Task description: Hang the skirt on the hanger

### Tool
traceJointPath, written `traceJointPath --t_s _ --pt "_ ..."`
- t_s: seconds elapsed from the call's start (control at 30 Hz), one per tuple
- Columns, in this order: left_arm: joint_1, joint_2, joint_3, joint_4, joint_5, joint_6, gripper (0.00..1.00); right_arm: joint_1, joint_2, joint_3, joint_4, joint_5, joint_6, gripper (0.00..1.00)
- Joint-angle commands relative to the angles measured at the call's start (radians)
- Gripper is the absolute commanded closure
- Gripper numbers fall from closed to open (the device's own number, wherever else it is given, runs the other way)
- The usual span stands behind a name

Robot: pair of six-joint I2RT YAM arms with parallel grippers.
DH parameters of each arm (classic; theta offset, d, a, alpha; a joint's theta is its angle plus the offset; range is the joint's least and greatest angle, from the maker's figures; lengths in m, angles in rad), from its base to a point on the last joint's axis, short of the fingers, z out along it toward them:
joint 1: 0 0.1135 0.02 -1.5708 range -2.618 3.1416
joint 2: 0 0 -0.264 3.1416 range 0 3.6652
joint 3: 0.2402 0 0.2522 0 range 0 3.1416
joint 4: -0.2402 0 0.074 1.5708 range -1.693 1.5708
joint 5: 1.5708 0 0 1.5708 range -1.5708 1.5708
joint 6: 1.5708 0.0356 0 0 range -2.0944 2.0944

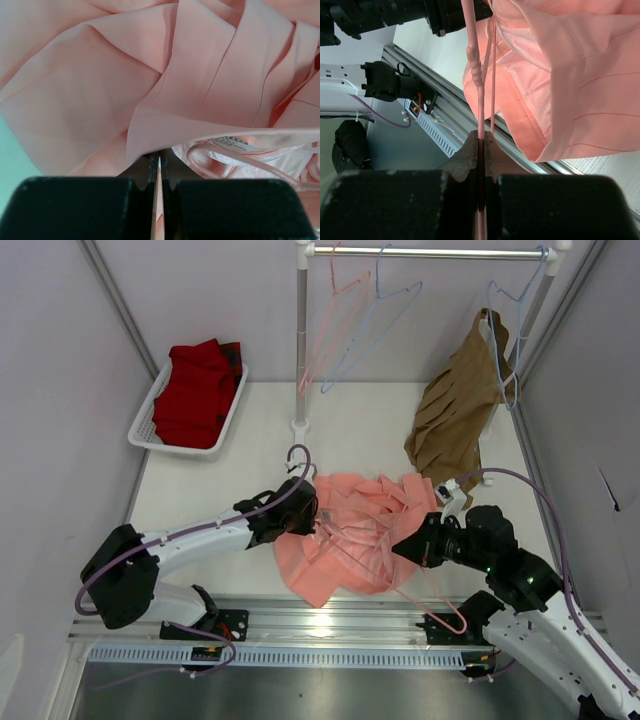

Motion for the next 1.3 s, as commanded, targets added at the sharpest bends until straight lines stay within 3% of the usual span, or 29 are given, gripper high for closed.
traceJointPath --t_s 0.0,0.7,1.27 --pt "-0.007 -0.014 -0.006 0.028 -0.006 0.005 0.97 0.024 -0.001 -0.002 0.057 0.019 0.015 1.0" --pt "-0.043 -0.102 -0.031 0.019 0.02 -0.001 1.0 0.094 0.065 -0.073 0.232 0.085 0.041 1.0" --pt "-0.053 -0.134 -0.05 -0.04 -0.07 -0.041 1.0 0.114 -0.052 -0.068 0.116 0.077 0.073 1.0"
